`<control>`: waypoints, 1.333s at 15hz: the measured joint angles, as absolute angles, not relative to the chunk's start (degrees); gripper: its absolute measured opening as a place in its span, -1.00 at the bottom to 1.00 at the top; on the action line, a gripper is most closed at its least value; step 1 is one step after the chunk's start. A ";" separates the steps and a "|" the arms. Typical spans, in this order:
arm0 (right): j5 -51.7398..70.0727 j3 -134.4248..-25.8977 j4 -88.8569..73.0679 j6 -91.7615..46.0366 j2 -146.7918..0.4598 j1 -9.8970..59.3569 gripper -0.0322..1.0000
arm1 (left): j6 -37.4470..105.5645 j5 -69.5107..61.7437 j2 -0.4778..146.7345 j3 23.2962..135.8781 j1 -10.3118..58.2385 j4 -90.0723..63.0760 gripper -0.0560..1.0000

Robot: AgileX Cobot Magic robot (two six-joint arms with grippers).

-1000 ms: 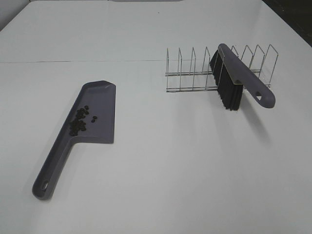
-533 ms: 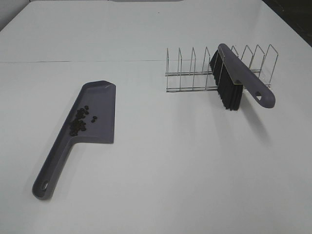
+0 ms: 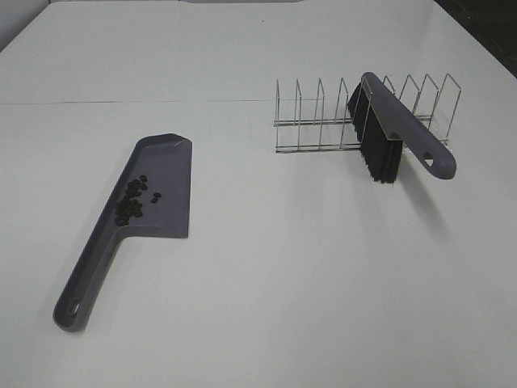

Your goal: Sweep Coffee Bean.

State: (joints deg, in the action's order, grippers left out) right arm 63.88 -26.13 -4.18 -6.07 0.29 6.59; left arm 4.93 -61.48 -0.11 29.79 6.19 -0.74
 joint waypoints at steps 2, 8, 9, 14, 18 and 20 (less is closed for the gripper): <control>63.88 -26.13 -4.18 -6.07 0.29 6.59 0.55 | 4.93 -61.48 -0.11 29.79 6.19 -0.74 0.54; 63.88 -26.13 -4.70 -6.07 0.29 2.52 0.55 | 4.93 -61.48 -0.11 29.79 6.19 -0.74 0.54; 63.88 -26.13 -4.76 -6.07 0.29 2.41 0.55 | 4.93 -61.48 -0.11 29.79 6.19 -0.74 0.54; 63.88 -26.13 -4.76 -6.07 0.29 2.41 0.55 | 4.93 -61.48 -0.11 29.79 6.19 -0.74 0.54; 63.88 -26.13 -4.76 -6.07 0.29 2.41 0.55 | 4.93 -61.48 -0.11 29.79 6.19 -0.74 0.54; 63.88 -26.13 -4.76 -6.07 0.29 2.41 0.55 | 4.93 -61.42 -0.11 29.79 6.19 -0.74 0.54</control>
State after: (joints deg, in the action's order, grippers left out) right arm 63.88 -26.13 -4.76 -6.07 0.29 2.41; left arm 4.93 -61.42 -0.11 29.79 6.19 -0.74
